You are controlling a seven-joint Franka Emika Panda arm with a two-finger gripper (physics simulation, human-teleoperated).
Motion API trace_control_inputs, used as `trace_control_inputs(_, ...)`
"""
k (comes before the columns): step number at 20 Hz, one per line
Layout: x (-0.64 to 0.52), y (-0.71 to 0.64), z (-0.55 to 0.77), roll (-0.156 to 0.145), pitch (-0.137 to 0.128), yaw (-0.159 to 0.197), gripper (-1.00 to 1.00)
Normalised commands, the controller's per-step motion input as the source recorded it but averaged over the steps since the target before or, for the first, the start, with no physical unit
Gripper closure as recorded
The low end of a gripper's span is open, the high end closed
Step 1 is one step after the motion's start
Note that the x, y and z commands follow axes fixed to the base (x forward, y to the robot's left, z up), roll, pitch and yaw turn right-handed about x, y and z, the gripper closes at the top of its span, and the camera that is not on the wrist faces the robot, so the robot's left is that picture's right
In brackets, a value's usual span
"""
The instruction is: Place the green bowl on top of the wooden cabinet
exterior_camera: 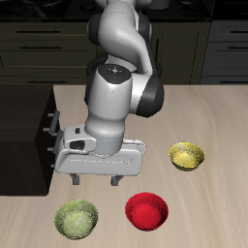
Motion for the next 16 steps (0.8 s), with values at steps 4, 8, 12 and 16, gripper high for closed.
trace_control_inputs(4, 0.06, -0.03, -0.07, 0.006, 0.002, 0.037, -1.00)
trace_control_inputs(8, 0.01, 0.04, -0.17, 0.004, 0.014, -0.012, -1.00)
trace_control_inputs(12, 0.04, 0.12, -0.23, 0.025, 0.025, -0.012, -1.00)
trace_control_inputs(16, 0.09, 0.08, -0.26, 0.017, 0.026, 0.004, -1.00)
